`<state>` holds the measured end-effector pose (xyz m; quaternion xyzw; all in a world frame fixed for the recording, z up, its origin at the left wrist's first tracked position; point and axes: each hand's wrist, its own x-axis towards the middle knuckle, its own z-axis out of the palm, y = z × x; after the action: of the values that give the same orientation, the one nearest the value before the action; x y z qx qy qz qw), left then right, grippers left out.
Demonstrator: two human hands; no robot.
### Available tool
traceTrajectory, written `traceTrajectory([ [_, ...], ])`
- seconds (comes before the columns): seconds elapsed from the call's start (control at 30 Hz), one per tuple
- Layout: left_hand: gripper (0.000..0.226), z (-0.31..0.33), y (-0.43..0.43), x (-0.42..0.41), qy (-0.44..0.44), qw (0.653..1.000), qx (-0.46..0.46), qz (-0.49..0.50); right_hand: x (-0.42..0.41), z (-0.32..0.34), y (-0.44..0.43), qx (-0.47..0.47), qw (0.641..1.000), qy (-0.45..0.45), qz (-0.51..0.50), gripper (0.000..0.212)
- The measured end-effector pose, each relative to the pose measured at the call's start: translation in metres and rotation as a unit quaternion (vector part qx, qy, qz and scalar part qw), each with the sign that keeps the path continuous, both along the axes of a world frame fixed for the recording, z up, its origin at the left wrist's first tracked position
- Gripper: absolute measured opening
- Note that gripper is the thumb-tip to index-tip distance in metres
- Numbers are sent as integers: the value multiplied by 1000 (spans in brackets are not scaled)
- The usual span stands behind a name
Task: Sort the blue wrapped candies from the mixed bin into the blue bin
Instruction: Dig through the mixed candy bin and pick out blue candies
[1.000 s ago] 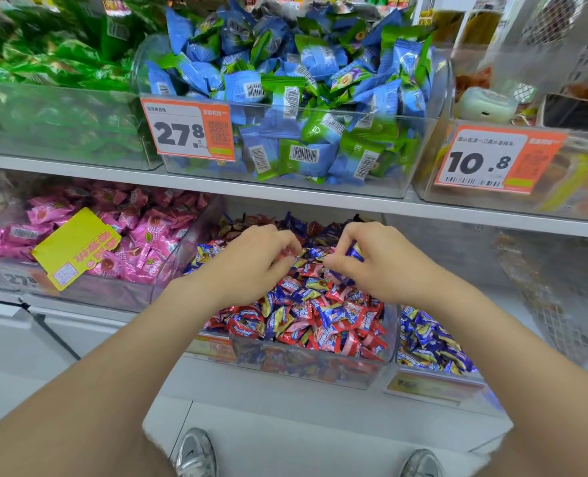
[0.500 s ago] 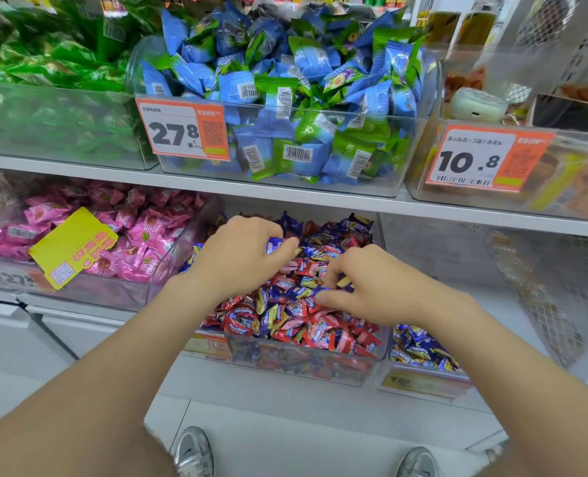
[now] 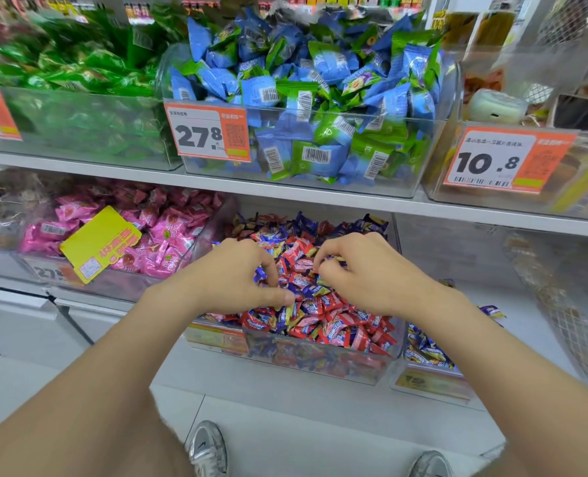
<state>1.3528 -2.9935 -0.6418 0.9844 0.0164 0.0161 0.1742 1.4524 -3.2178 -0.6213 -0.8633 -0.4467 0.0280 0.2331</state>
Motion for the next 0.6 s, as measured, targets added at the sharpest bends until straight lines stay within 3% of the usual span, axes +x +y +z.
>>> traceTrajectory([
  [0.1,30,-1,-3,-1,1,999,31,-12,-1,-5,3,-13,999,-52,5,41],
  [0.27,5,0,-11,2,-33,999,-4,-17,-1,-8,6,-63,990,-100,80,36],
  [0.33,8,-2,-11,4,-24,1000,-9,-3,1,-9,5,-110,985,-101,88,41],
  [0.43,34,-3,-12,4,9,1000,1,-3,2,-13,6,-169,976,-112,81,43],
  [0.6,13,-2,-15,6,-16,1000,1,-12,8,-14,5,-69,994,-67,56,28],
])
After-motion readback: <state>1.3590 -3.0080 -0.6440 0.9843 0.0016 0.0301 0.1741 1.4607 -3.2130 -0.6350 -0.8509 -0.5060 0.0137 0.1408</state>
